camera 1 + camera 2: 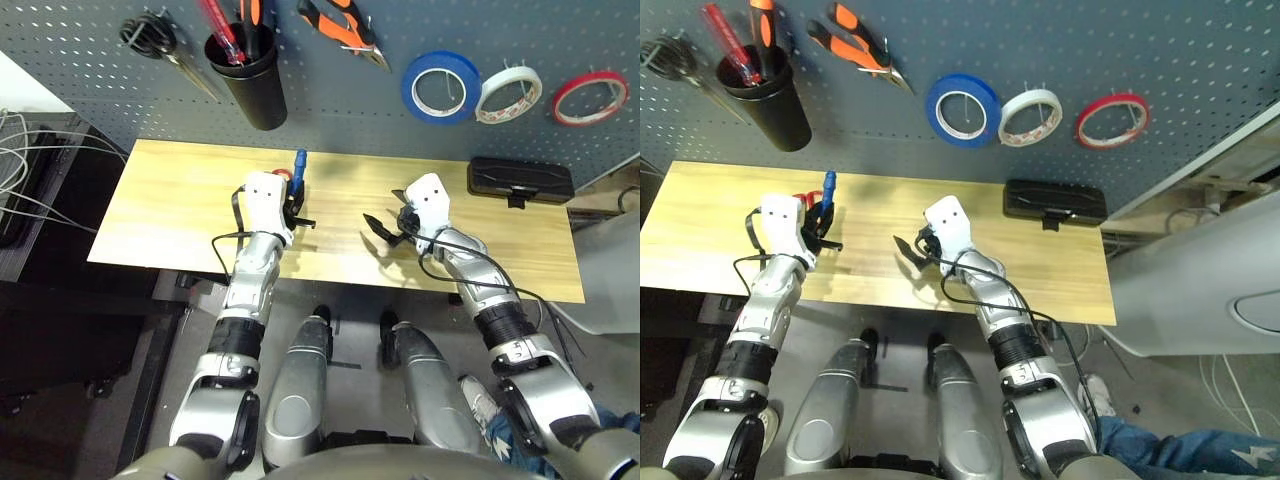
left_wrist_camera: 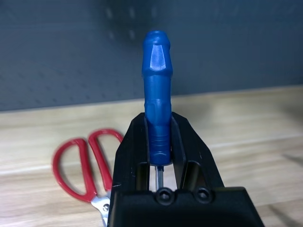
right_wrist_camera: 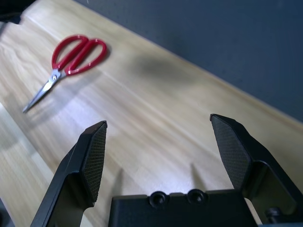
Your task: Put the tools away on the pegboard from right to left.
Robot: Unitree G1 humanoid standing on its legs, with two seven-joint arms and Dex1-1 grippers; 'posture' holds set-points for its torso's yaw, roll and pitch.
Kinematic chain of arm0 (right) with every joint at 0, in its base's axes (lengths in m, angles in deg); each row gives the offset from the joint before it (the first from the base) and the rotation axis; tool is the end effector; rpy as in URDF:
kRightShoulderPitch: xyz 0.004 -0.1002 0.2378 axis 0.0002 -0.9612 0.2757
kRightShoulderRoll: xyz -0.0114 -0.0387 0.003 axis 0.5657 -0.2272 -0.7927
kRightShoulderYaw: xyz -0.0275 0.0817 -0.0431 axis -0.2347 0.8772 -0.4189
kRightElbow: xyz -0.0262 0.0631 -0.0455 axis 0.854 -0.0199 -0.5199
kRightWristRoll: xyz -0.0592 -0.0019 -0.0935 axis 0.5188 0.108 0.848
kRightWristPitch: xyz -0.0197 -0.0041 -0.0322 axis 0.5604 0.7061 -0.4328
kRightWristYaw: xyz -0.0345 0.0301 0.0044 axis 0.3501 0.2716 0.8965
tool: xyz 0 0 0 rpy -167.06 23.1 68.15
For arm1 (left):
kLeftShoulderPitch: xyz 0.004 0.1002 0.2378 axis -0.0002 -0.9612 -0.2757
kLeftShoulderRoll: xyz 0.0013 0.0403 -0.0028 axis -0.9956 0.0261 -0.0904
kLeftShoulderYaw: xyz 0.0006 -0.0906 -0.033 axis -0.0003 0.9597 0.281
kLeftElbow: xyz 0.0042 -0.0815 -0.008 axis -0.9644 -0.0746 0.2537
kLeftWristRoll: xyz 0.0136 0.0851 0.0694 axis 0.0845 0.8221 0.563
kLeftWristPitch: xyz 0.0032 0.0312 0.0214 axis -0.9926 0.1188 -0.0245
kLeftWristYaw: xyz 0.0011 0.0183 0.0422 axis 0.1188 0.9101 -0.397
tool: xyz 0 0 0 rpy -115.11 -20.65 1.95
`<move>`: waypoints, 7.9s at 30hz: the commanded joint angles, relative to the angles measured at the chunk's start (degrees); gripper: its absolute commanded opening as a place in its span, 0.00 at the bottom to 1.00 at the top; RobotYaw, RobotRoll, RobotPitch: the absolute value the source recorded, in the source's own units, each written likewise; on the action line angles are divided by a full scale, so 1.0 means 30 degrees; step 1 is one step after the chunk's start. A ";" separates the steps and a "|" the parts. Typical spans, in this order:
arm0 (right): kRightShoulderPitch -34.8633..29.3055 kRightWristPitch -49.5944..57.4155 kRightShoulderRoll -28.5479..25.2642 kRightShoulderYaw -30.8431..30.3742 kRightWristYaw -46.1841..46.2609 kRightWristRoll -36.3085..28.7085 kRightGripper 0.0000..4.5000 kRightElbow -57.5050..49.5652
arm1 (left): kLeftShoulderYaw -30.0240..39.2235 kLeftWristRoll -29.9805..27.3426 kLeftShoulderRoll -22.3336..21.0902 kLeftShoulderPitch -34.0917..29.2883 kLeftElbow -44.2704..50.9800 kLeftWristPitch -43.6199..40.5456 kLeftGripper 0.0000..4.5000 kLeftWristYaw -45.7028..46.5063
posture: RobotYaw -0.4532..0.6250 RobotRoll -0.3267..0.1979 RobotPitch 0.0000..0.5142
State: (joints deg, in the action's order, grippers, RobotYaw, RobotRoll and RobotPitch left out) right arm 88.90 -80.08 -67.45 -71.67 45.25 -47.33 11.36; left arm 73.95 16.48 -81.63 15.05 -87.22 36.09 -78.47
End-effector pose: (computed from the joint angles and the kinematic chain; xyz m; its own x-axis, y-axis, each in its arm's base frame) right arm 0.3132 -0.1367 0.0848 0.7749 0.6238 -0.1023 -0.6292 0.7455 -0.2200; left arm 0.2790 0.1739 0.0863 0.9798 -0.1516 0.1304 0.1409 0.9861 0.0880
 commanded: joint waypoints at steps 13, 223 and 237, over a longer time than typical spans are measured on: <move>0.0449 -0.1280 0.0039 0.0298 0.0067 0.0046 1.00 0.1511 | -0.0654 -0.0651 0.0417 -0.0238 0.2163 0.0946 0.12 -0.1124 | 0.55 0.62 0.48; 0.1774 0.0622 0.2463 -0.0481 0.0173 -0.0171 1.00 -0.0124 | 0.8018 -0.5581 -0.2838 0.3326 -0.5093 0.2261 0.00 0.3349 | 0.50 0.62 0.52; 0.2037 0.0227 0.2522 -0.0441 0.0209 -0.0133 1.00 0.0387 | 0.6749 -0.4957 -0.4241 0.5882 -0.5053 0.3338 0.00 0.1643 | 0.51 0.62 0.51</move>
State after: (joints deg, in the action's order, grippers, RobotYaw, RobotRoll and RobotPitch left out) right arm 95.39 -78.85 -60.06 -73.12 46.12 -47.81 11.64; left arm 95.45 0.21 -93.61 32.91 -101.88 44.30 -71.83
